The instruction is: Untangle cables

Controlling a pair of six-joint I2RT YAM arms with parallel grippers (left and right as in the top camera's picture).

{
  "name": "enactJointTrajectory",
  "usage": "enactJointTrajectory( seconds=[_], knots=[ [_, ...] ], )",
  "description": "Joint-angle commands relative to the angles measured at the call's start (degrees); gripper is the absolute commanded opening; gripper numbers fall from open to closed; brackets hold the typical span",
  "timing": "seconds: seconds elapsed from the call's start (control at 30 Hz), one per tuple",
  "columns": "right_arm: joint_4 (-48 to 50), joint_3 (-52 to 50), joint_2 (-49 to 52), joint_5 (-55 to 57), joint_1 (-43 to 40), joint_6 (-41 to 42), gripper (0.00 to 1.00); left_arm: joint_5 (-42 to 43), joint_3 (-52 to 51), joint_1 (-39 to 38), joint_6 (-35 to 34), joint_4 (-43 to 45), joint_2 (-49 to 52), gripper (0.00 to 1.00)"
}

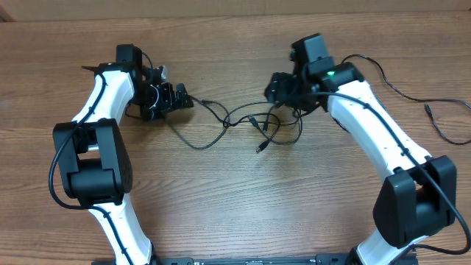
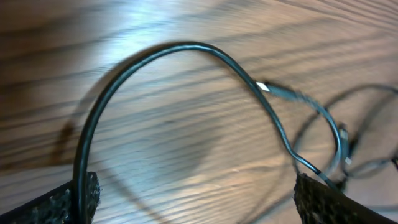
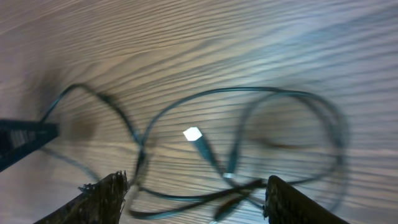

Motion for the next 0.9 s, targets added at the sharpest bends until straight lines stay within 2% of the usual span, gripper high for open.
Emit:
enactJointTrajectory(
  seconds=[0.0, 0.2, 0.4, 0.57, 0.67, 0.87],
  knots=[
    [1.88, -0.31, -0.04, -0.37, 3.10, -0.17, 0.71, 2.71, 0.15, -1.25, 3.23, 0.57, -0.68, 1.00],
    [3.61, -0.31, 2.82, -0.35, 7.67, 0.04, 0.71, -3.30, 0.15, -2.36, -2.32, 0.90, -0.68, 0.98],
    [3.56, -0.31, 8.31, -0.35, 12.09, 2.25, 0.70, -3.89, 0.15, -3.52, -2.43, 1.18, -0.68, 0.96],
    [4.37, -0.31, 12.63, 0.13, 13.88, 4.37, 0.65, -3.89, 0.15, -3.69, -2.43, 1.31, -0.68, 0.88],
    [4.70, -0.31, 14.78, 0.13, 13.94, 4.35, 0.64, -3.89, 0.15, -3.69, -2.43, 1.31, -0.68, 0.87],
    [4.26, -0.31, 15.74, 0.09, 13.94, 4.35, 0.49, -3.91, 0.15, -3.69, -2.43, 1.38, -0.68, 0.82]
  ],
)
